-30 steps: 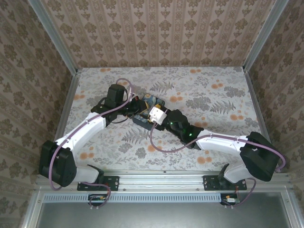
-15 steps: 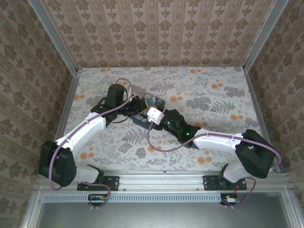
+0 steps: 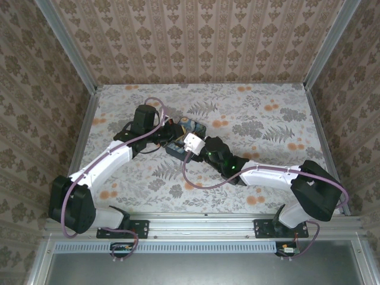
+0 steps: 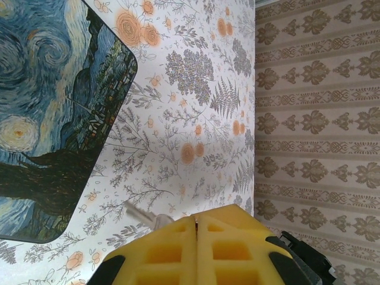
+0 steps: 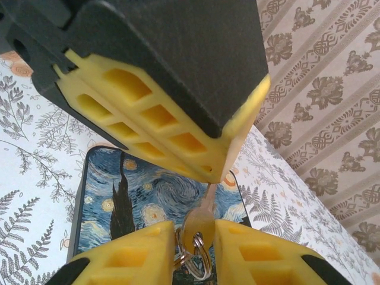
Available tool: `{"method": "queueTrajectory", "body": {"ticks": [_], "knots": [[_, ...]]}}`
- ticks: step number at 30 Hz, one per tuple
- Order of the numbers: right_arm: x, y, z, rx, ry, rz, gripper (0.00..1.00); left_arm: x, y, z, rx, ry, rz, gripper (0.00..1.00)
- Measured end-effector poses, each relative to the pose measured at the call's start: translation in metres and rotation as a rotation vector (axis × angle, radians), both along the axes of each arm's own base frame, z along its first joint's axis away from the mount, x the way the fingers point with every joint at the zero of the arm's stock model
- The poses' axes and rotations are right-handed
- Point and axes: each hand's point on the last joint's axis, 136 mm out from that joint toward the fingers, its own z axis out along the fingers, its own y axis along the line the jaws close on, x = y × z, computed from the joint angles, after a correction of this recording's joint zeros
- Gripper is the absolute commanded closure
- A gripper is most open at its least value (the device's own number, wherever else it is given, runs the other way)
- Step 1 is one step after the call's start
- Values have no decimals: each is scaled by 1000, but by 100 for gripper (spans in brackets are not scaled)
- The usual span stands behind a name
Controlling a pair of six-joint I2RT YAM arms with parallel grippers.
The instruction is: Unlock a padlock with a key
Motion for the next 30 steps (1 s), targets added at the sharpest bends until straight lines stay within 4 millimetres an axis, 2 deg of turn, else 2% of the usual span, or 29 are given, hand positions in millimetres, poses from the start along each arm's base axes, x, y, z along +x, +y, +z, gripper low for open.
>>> {"method": "queueTrajectory", "body": {"ticks": [4, 11, 19, 23, 24, 26, 28, 30], "knots": [[1, -1, 1, 2, -4, -7, 84, 0, 0, 0, -1, 2, 2, 100], [3, -2, 2, 9, -6, -21, 81, 0, -2, 1, -12, 7, 9, 100], [4, -2, 6, 27, -4, -35, 97, 1, -5, 4, -28, -5, 10, 100], [5, -3, 5, 29, 1, -39, 100, 2, -5, 4, -29, -5, 14, 100], [5, -3, 5, 30, 3, -39, 100, 2, -5, 4, -29, -4, 14, 97], [4, -3, 5, 35, 9, -41, 100, 2, -5, 3, -27, -5, 16, 68], [4, -5, 5, 48, 25, -45, 100, 1, -4, 2, -21, 2, 18, 55], [3, -9, 8, 69, 48, -46, 100, 2, 0, -1, -8, 4, 22, 50]]}}
